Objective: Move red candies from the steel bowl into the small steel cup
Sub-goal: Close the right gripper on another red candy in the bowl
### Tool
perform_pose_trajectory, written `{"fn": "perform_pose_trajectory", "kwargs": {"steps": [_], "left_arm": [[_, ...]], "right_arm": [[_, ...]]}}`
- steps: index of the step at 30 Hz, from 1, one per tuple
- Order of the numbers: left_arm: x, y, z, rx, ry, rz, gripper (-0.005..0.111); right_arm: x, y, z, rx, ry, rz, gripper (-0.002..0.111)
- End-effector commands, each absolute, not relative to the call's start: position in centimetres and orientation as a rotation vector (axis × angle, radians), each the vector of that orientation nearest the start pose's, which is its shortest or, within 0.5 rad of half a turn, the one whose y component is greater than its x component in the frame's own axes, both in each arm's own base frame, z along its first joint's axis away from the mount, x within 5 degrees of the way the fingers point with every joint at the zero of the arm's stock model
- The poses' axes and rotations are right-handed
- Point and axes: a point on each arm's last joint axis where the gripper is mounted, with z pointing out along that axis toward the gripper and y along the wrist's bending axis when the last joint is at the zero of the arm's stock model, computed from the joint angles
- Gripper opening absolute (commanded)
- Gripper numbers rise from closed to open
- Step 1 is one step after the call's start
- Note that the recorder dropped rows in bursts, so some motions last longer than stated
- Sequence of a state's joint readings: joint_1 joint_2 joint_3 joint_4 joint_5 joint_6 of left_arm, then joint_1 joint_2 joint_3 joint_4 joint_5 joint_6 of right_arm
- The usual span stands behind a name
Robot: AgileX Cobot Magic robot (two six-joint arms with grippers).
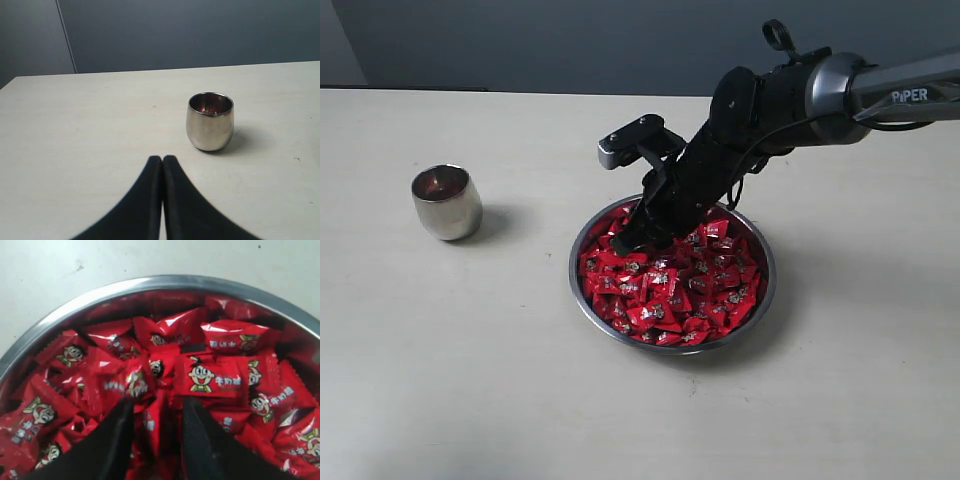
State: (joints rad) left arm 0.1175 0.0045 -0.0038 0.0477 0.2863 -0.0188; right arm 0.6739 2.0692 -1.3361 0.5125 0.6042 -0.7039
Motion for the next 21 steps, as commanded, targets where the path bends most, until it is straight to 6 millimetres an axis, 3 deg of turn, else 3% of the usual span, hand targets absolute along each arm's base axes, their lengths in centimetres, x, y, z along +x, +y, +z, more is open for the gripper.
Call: {"fn": "perform_pose_trajectory", "kwargs": {"steps": [1,9,11,15,21], "left_arm": [[5.42,0.76,18.74,-0.092,1.767,0.114,0.000],[5.42,0.76,18.74,-0.092,1.767,0.114,0.000],[5.42,0.76,18.74,-0.092,1.767,0.114,0.000],[5.42,0.76,18.74,-0.092,1.767,0.114,0.000],[5.42,0.76,18.74,-0.092,1.767,0.114,0.000]], "right_arm": [[31.02,27.56,14.30,-1.334,2.449,0.468,0.033],[31.09,27.49,14.34,-1.329,2.449,0.454,0.032],[31.09,27.49,14.34,-1.329,2.449,0.454,0.026],[31.09,27.49,14.34,-1.329,2.449,0.454,-0.001],[31.19,27.52,14.36,-1.322,2.441,0.450,-0.001]]}}
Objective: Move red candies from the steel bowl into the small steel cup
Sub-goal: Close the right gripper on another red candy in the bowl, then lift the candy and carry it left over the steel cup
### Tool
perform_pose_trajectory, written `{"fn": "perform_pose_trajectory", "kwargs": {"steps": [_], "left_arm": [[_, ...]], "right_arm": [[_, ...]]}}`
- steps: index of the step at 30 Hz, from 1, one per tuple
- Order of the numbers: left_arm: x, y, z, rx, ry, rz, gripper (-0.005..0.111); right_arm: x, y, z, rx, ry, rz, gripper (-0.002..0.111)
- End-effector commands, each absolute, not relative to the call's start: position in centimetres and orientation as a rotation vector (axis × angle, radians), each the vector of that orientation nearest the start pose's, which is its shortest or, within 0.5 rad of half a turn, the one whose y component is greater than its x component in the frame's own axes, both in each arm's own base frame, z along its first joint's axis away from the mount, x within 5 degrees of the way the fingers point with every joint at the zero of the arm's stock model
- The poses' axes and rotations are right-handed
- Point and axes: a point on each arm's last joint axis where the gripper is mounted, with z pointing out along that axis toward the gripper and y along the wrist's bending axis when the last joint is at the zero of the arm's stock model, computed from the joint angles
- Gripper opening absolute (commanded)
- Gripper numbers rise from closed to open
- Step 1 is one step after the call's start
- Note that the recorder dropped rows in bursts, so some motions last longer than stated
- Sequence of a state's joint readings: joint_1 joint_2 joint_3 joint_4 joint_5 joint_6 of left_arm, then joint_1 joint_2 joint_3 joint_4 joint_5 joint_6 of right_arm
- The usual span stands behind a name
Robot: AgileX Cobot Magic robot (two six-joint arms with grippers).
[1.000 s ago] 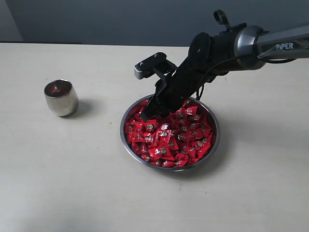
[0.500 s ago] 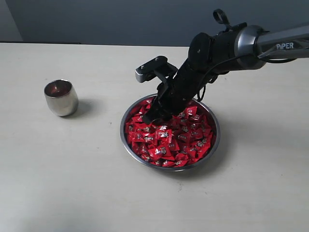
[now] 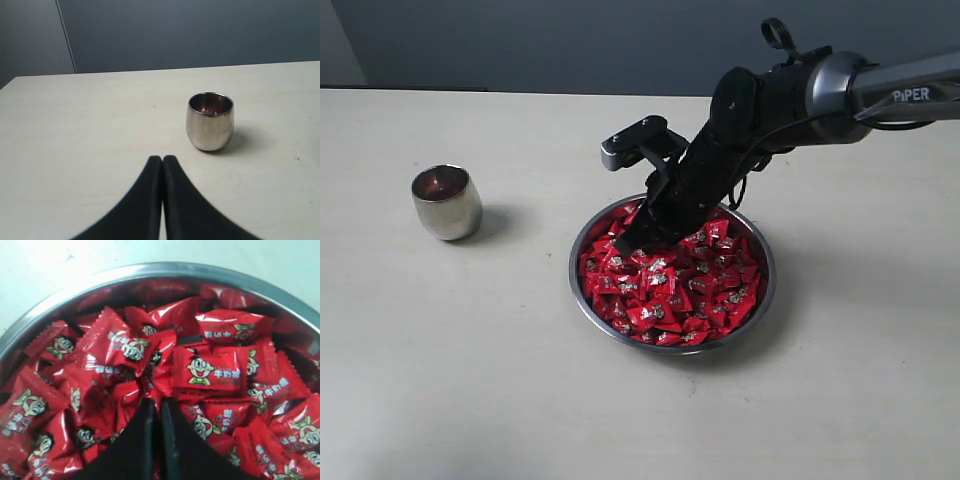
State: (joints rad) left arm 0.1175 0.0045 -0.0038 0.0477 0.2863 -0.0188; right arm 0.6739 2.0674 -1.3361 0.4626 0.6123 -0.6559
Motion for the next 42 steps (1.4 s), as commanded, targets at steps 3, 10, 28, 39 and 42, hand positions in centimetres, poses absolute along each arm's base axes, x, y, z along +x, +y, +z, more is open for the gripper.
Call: {"fn": "perform_pose_trajectory", "kwargs": {"steps": [3,10,28,39,42], "left_arm": [[5.4,0.8,18.7,-0.092,1.767,0.114,0.000],[5.4,0.8,18.7,-0.092,1.767,0.114,0.000],[5.4,0.8,18.7,-0.092,1.767,0.114,0.000],[5.4,0.8,18.7,-0.092,1.767,0.114,0.000],[5.4,0.8,18.7,-0.092,1.767,0.114,0.000]], "right_arm": [[31.2,27.5,14.7,-1.313,2.428,0.448,-0.001],[31.4,27.5,16.4,-1.283,2.371,0.444,-0.001],[31.8,26.2,20.4,-1.119,2.332,0.296,-0.001],[33.3,27.2,22.1,-0.876,2.162,0.393,-0.001],[33.8,27.5,21.8,-0.838,2.115,0.399,-0.001]]}}
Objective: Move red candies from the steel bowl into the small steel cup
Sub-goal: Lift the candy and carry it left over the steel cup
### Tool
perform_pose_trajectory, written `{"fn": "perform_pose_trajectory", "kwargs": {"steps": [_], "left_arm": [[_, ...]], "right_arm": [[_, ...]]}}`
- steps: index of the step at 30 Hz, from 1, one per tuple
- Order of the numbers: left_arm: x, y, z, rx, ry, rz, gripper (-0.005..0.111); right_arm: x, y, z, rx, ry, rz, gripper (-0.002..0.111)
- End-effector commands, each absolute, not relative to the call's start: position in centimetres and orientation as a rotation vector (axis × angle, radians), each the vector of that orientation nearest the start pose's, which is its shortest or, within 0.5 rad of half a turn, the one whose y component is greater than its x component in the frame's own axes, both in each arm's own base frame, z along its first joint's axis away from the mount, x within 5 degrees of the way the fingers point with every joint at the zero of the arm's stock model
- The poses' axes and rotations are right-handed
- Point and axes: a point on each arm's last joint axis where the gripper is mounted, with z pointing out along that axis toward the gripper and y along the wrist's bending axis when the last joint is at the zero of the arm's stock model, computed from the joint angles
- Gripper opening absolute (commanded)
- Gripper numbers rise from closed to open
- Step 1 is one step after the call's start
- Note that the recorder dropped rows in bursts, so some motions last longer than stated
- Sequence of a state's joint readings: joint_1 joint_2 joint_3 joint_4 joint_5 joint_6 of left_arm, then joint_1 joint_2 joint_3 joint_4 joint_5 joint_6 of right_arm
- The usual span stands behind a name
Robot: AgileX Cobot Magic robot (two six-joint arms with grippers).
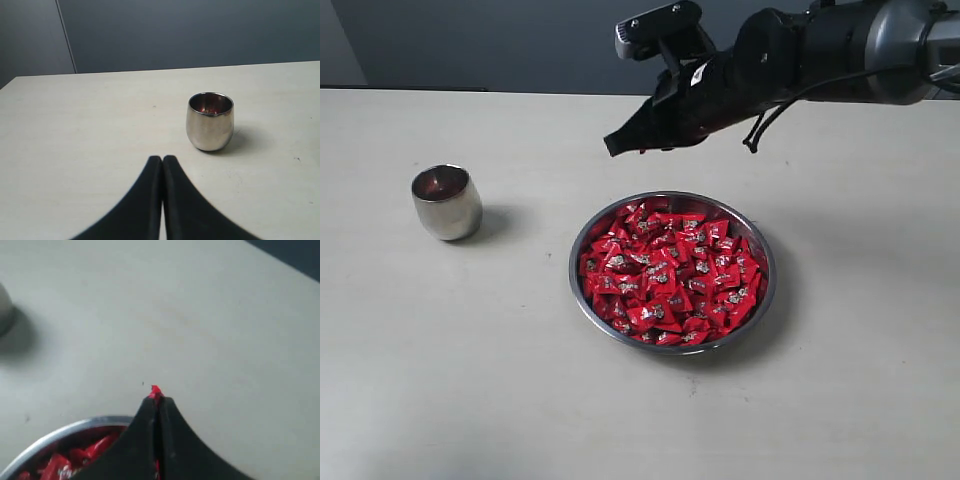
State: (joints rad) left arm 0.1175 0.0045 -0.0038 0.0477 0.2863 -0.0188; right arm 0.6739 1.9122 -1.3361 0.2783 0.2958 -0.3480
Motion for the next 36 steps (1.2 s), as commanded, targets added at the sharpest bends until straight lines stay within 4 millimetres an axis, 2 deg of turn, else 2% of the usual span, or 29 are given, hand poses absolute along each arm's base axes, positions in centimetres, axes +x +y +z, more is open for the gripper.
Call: {"fn": "perform_pose_trajectory", "kwargs": {"steps": [1,6,9,14,20,25,36], "left_arm": [[5.4,0.8,18.7,-0.092,1.767,0.114,0.000],[5.4,0.8,18.7,-0.092,1.767,0.114,0.000],[5.4,0.8,18.7,-0.092,1.767,0.114,0.000],[5.4,0.8,18.7,-0.092,1.767,0.114,0.000],[5.4,0.8,18.7,-0.092,1.767,0.114,0.000],[5.4,0.8,18.7,-0.092,1.767,0.114,0.000],[5.4,0.8,18.7,-0.092,1.767,0.114,0.000]], "right_arm": [[34.0,27.6,21.7,-0.825,2.109,0.405,-0.001],[35.5,29.3,20.4,-0.836,2.119,0.444,-0.001],[37.0,31.9,20.8,-0.886,2.099,0.549,-0.001],[38.2,36.5,21.3,-0.985,2.006,0.781,-0.001],[37.7,40.9,20.4,-1.120,1.905,0.933,-0.001],[37.0,42.6,19.9,-1.121,1.888,0.982,-0.001],[34.9,44.7,18.2,-1.171,1.901,1.037,-0.001]]}}
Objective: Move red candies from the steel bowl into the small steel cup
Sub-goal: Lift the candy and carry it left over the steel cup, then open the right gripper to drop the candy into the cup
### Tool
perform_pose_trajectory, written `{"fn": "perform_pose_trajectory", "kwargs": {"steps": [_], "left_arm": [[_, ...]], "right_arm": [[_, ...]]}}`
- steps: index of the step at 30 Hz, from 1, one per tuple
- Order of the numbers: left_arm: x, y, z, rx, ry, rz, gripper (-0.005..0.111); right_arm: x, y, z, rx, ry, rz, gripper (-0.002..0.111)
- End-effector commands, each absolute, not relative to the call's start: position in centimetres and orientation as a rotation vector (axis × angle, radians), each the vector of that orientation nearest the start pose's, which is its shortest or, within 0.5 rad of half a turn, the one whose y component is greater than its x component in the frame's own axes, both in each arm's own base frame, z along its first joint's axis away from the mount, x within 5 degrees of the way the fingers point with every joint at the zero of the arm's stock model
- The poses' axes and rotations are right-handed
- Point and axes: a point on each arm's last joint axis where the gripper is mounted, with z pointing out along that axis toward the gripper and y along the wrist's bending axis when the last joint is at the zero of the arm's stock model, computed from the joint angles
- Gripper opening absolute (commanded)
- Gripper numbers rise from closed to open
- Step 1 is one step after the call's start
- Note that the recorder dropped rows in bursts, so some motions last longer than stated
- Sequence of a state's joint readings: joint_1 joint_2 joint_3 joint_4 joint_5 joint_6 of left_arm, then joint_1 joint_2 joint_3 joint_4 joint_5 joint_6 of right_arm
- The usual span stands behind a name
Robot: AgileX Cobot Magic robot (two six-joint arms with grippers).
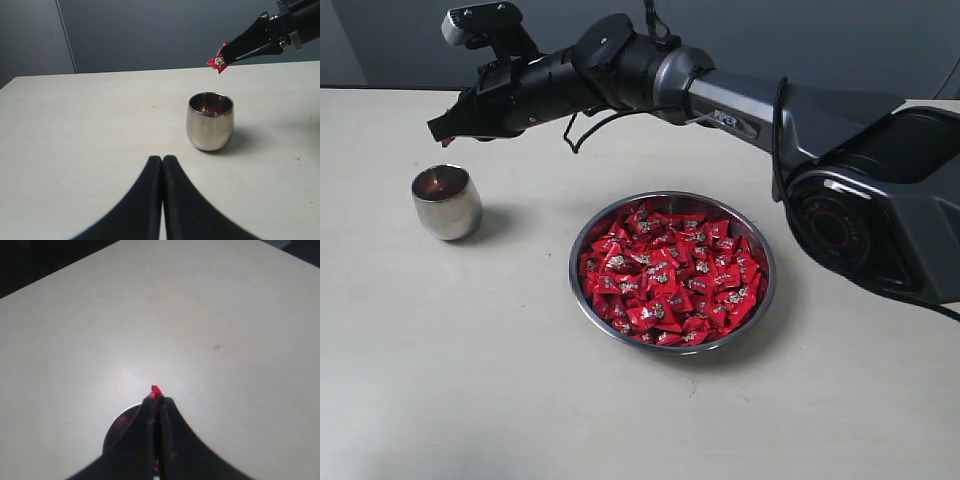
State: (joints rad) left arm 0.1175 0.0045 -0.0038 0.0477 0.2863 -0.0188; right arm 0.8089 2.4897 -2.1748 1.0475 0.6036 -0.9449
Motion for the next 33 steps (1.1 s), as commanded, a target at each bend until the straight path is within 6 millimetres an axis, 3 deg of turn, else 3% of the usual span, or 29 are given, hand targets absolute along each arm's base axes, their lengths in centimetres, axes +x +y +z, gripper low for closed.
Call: {"fn": "perform_pose_trajectory", "kwargs": {"steps": [1,11,33], "left_arm": [[5.4,0.8,18.7,-0.092,1.767,0.114,0.000],[5.4,0.8,18.7,-0.092,1.767,0.114,0.000],[5.4,0.8,18.7,-0.092,1.767,0.114,0.000]], "right_arm": [[34.7,44.9,18.0,-1.176,1.904,1.042,-0.001],[34.4,45.2,17.0,-1.189,1.922,1.048,-0.001],[34.3,45.2,16.9,-1.192,1.925,1.053,-0.001]]}}
